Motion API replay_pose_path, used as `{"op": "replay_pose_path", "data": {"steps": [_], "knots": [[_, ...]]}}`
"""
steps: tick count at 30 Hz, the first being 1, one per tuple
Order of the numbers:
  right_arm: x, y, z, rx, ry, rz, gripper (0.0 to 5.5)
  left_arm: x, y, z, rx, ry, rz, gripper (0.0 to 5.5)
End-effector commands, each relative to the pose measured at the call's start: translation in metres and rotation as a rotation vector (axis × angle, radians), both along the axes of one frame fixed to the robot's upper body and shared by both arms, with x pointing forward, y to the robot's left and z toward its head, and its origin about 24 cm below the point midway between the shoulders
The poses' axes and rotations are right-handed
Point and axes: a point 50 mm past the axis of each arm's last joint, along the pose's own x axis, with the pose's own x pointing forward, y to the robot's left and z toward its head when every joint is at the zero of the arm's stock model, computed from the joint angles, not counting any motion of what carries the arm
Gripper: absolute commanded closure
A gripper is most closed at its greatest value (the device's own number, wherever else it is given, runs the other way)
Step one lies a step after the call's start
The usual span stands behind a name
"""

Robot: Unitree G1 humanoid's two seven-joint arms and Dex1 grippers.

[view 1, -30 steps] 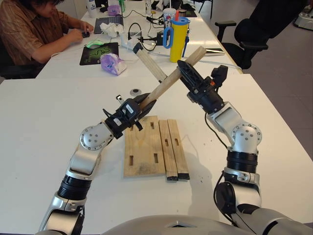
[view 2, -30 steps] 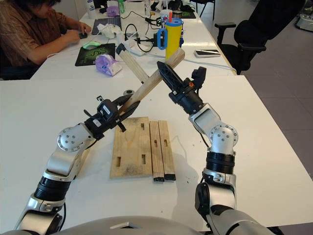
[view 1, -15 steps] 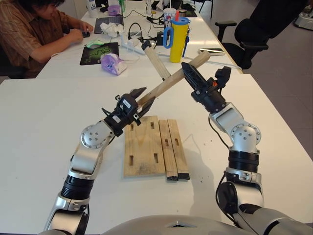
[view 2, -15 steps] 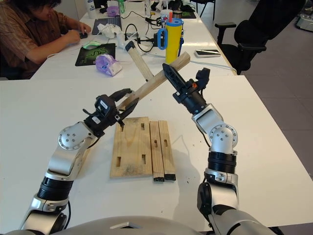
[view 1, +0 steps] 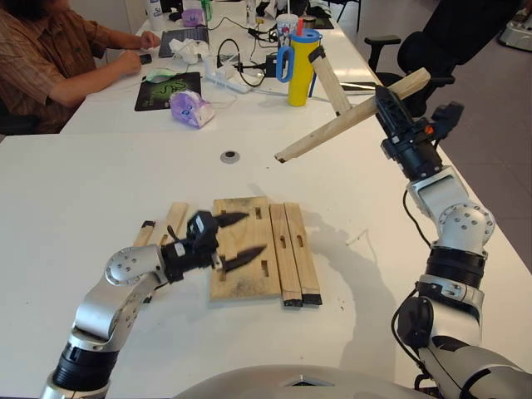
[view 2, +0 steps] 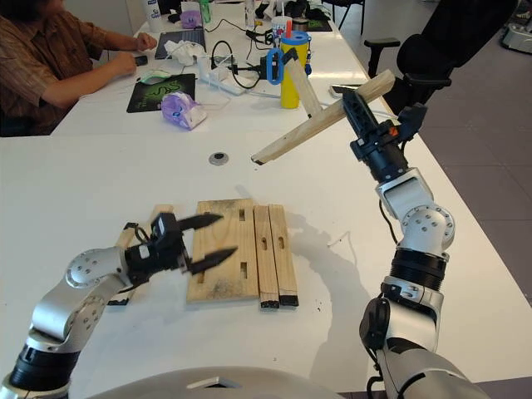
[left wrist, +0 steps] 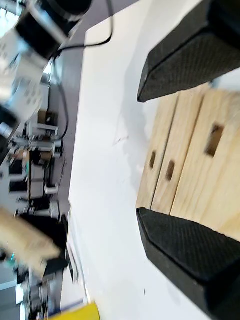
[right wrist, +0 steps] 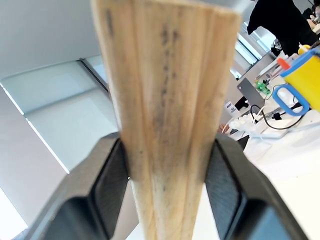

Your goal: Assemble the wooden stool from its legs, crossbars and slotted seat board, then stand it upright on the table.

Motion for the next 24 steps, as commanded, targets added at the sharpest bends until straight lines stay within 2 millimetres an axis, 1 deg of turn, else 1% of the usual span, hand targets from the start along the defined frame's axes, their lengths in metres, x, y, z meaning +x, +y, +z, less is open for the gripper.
{"op": "replay_pose_path", "data": {"steps": [1,5,7,10,13,16,20,24], "knots": [[-0.002,0.004,0.012,-0.018,-0.047,0.095,3.44,-0.01,0.003,-0.015,0.18,-0.104,-0.13,1.59],[-0.015,0.008,0.013,-0.055,-0.087,0.224,3.44,-0.008,0.011,-0.033,0.323,-0.204,-0.139,1.59],[-0.019,0.007,0.015,-0.048,-0.111,0.284,3.44,-0.009,0.015,-0.041,0.362,-0.209,-0.124,1.59],[-0.025,0.009,0.014,-0.088,-0.135,0.362,3.44,-0.008,0.02,-0.055,0.436,-0.2,-0.117,1.59],[-0.031,0.015,0.013,-0.131,-0.172,0.445,3.44,-0.005,0.027,-0.067,0.506,-0.183,-0.119,1.59],[-0.034,0.026,0.009,-0.183,-0.195,0.518,3.44,0.001,0.032,-0.071,0.534,-0.186,-0.129,1.59],[-0.038,0.041,-0.006,-0.249,-0.191,0.598,3.44,0.013,0.033,-0.073,0.542,-0.192,-0.152,1.59],[-0.034,0.048,-0.022,-0.277,-0.18,0.648,3.44,0.018,0.035,-0.076,0.562,-0.211,-0.27,1.59]]}}
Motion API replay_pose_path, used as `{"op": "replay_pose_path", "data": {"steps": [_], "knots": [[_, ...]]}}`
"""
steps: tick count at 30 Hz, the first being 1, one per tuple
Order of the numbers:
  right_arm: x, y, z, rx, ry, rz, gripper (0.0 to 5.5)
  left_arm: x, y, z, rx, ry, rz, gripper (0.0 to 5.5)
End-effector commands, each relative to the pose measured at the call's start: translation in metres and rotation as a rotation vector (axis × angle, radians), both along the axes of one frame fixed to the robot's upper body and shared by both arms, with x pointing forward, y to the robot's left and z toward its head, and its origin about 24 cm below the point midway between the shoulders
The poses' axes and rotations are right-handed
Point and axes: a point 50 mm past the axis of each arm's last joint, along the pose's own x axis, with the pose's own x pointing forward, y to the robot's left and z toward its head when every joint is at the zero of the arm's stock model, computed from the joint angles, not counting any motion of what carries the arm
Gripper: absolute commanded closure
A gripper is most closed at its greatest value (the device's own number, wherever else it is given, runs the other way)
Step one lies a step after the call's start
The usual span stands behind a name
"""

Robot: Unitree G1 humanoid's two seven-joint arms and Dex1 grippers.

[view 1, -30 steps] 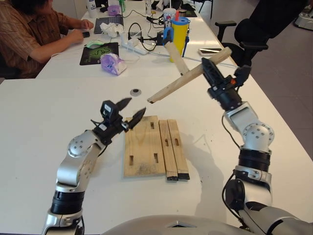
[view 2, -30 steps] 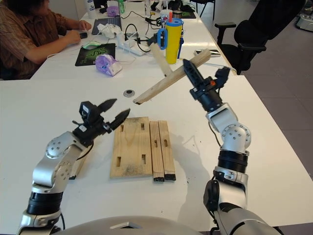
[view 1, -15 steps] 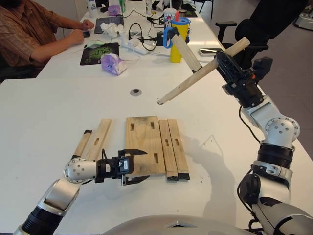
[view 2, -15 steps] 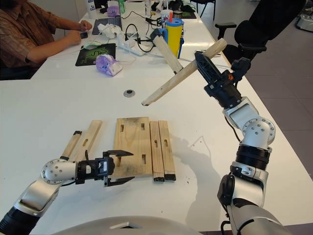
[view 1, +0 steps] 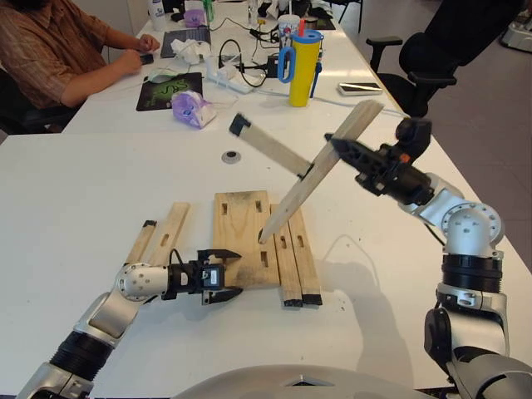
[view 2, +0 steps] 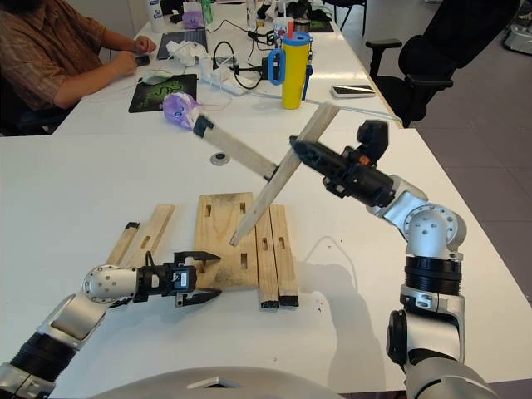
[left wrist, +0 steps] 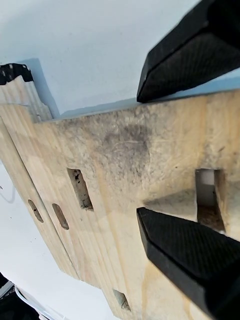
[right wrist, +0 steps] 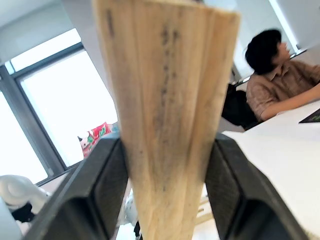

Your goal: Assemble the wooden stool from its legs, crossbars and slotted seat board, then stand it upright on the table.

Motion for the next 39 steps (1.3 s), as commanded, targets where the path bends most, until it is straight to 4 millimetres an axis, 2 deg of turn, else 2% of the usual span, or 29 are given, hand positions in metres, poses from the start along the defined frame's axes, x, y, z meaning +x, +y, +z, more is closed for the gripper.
{"op": "replay_pose_path", "data": {"steps": [1,5,16,23,29,35,39], "knots": [[0.003,0.007,-0.012,-0.035,-0.011,0.053,3.44,-0.002,0.013,-0.02,0.137,0.081,-0.073,1.59],[0.01,0.014,-0.021,-0.086,-0.042,0.077,3.44,-0.003,0.016,-0.025,0.162,0.112,-0.126,1.59],[0.022,0.029,-0.03,-0.241,-0.194,0.124,3.44,-0.011,0.024,-0.04,0.238,0.158,-0.195,1.59],[0.016,0.039,-0.045,-0.362,-0.306,0.17,3.44,-0.021,0.025,-0.048,0.259,0.189,-0.21,1.59],[0.007,0.041,-0.05,-0.519,-0.47,0.237,3.44,-0.026,0.027,-0.052,0.262,0.207,-0.195,1.59],[0.006,0.046,-0.037,-0.568,-0.511,0.312,3.45,-0.028,0.021,-0.049,0.152,0.193,-0.097,1.59],[0.011,0.048,-0.026,-0.616,-0.524,0.309,3.45,-0.022,0.021,-0.026,-0.057,0.067,0.052,1.59]]}}
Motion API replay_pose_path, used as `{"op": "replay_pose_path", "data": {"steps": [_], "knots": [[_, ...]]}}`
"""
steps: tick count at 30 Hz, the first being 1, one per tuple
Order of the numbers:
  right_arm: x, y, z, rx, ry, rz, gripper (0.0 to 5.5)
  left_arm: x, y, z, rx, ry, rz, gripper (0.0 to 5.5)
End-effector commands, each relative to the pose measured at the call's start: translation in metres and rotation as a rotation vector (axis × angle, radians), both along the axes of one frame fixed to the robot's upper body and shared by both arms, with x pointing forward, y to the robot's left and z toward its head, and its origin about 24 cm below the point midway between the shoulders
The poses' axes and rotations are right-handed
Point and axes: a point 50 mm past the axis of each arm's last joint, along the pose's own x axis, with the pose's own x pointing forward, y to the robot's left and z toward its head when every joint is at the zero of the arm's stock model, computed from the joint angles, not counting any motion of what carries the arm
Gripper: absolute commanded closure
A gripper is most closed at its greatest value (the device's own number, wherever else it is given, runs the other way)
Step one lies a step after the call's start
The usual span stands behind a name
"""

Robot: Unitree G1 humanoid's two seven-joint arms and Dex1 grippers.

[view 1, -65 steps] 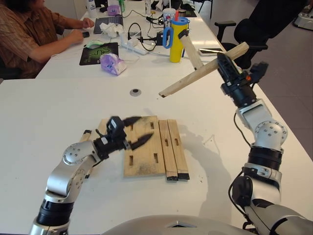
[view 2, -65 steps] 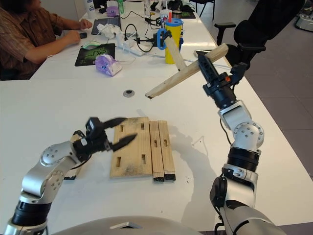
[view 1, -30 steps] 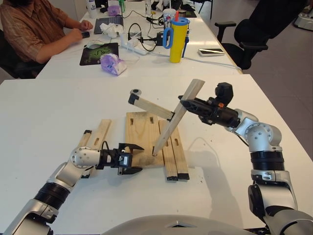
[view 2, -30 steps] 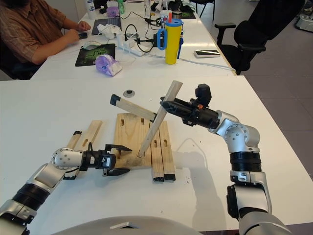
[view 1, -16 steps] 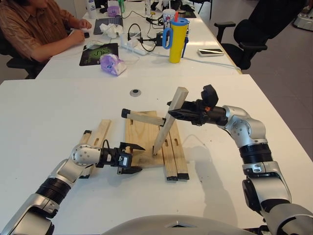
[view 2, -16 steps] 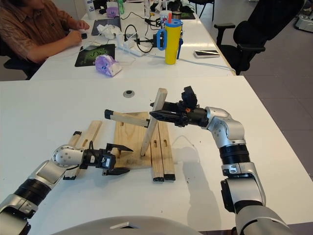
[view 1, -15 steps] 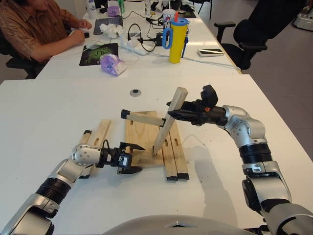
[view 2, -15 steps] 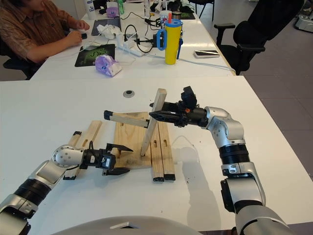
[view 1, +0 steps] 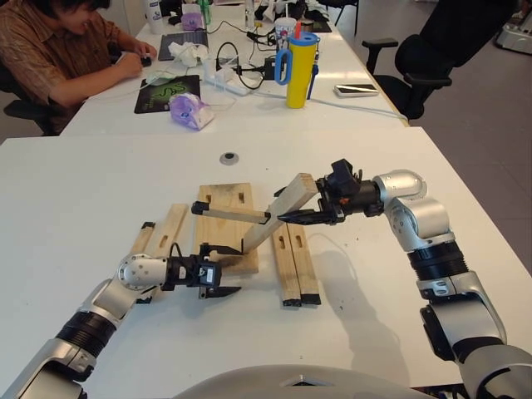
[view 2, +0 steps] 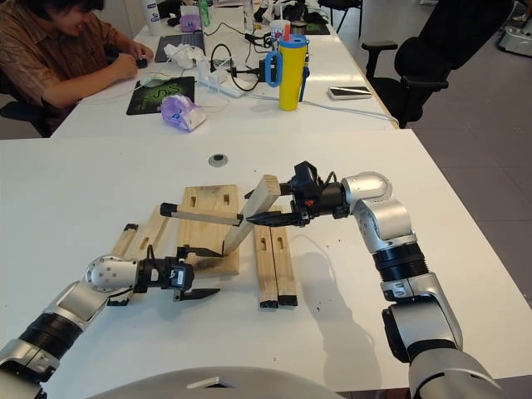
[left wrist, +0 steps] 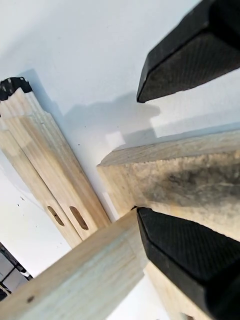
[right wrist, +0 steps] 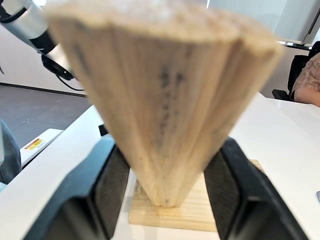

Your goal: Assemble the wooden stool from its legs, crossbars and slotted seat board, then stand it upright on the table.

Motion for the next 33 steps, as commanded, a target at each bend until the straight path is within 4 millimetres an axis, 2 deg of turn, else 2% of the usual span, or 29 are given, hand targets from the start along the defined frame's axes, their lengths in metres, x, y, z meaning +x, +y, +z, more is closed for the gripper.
{"op": "replay_pose_path", "data": {"steps": [1,6,10,16,20,28,33], "knots": [[0.002,0.002,-0.003,-0.126,0.027,-0.014,3.45,-0.022,0.02,-0.013,-0.021,0.081,0.142,1.59],[0.002,0.0,0.003,-0.195,-0.001,-0.057,3.45,-0.019,0.046,-0.005,-0.004,0.023,0.315,1.59],[0.002,0.003,0.008,-0.222,-0.019,-0.061,3.45,-0.021,0.052,-0.018,0.102,0.038,0.346,1.59],[0.005,0.011,0.019,-0.247,-0.052,-0.036,3.45,-0.023,0.041,-0.036,0.195,0.092,0.286,1.59],[0.006,0.028,0.029,-0.223,-0.073,-0.013,3.45,-0.025,0.032,-0.045,0.2,0.131,0.276,1.59],[0.011,0.054,0.033,-0.28,-0.078,-0.008,3.45,-0.031,0.022,-0.064,0.228,0.159,0.273,1.59],[0.023,0.069,0.055,-0.34,-0.112,-0.007,3.45,-0.033,0.017,-0.073,0.236,0.168,0.299,1.59]]}}
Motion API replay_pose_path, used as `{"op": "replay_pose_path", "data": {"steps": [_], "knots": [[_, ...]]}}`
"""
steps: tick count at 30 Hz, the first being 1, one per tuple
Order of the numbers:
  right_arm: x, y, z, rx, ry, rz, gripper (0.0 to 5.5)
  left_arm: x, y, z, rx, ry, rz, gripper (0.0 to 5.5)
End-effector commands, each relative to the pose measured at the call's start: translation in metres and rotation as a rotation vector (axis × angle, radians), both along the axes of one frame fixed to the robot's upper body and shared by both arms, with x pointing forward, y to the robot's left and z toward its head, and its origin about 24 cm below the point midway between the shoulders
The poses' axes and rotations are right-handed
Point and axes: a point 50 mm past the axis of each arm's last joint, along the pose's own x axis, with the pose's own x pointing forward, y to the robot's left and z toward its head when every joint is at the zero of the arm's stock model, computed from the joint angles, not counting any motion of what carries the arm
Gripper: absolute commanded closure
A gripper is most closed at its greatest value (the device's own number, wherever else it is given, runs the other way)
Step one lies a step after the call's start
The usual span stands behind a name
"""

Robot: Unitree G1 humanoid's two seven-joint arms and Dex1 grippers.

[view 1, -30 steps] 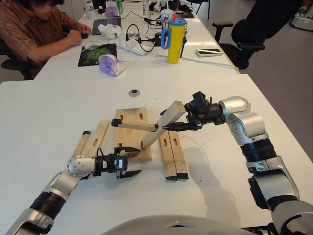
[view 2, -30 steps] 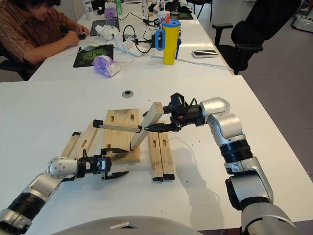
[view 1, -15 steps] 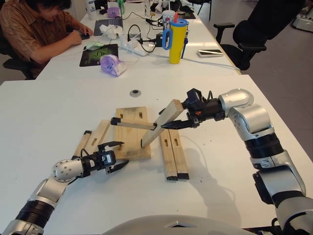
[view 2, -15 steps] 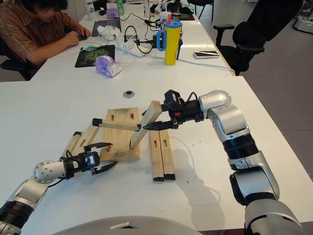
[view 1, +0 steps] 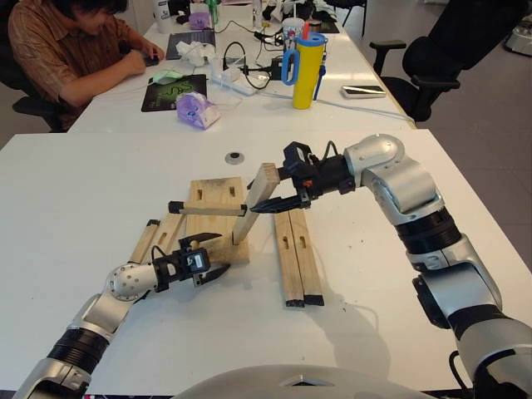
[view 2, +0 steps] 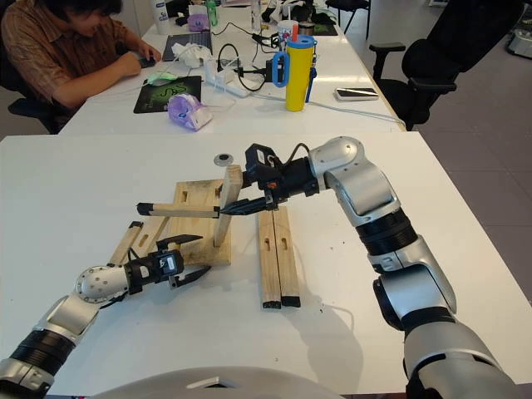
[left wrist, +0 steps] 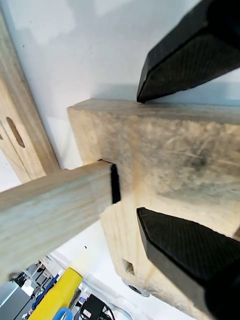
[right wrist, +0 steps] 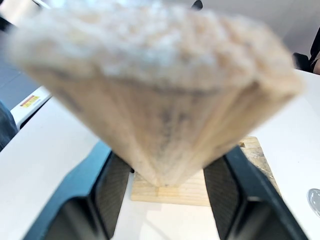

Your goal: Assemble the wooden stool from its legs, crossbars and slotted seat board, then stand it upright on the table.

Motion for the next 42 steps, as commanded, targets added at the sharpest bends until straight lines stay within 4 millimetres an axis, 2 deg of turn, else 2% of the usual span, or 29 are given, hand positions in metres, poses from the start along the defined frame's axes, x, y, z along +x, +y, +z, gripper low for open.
{"op": "replay_pose_path", "data": {"steps": [1,5,7,10,15,18,22,28,34,38,42], "knots": [[0.011,0.021,0.02,-0.083,-0.037,0.014,3.45,-0.042,0.002,-0.068,0.22,0.297,0.005,1.59],[0.007,0.04,0.02,-0.143,-0.04,0.087,3.45,-0.043,-0.006,-0.072,0.208,0.299,0.011,1.59],[0.008,0.042,0.013,-0.176,-0.036,0.094,3.45,-0.042,-0.008,-0.073,0.197,0.291,0.02,1.59],[0.013,0.035,-0.002,-0.201,-0.02,0.065,3.45,-0.038,-0.01,-0.07,0.16,0.261,0.054,1.59],[0.021,0.011,-0.03,-0.218,-0.01,-0.026,3.45,-0.036,-0.01,-0.066,0.086,0.223,0.141,1.59],[0.02,0.01,-0.036,-0.218,0.0,-0.039,3.45,-0.035,-0.004,-0.058,0.013,0.159,0.245,1.59],[0.019,0.011,-0.035,-0.213,-0.012,-0.034,3.45,-0.035,0.004,-0.041,-0.073,0.032,0.376,1.59],[0.025,0.012,-0.016,-0.202,-0.057,-0.044,3.45,-0.039,0.018,-0.028,-0.078,-0.108,0.555,1.59],[0.031,0.009,-0.01,-0.197,0.025,-0.091,3.45,-0.035,0.016,-0.031,-0.087,-0.068,0.587,1.59],[0.034,0.01,-0.007,-0.243,0.106,-0.066,3.45,-0.034,0.014,-0.044,-0.017,0.055,0.578,1.59],[0.038,0.014,-0.003,-0.253,0.18,-0.041,3.45,-0.034,0.003,-0.054,0.03,0.178,0.521,1.59]]}}
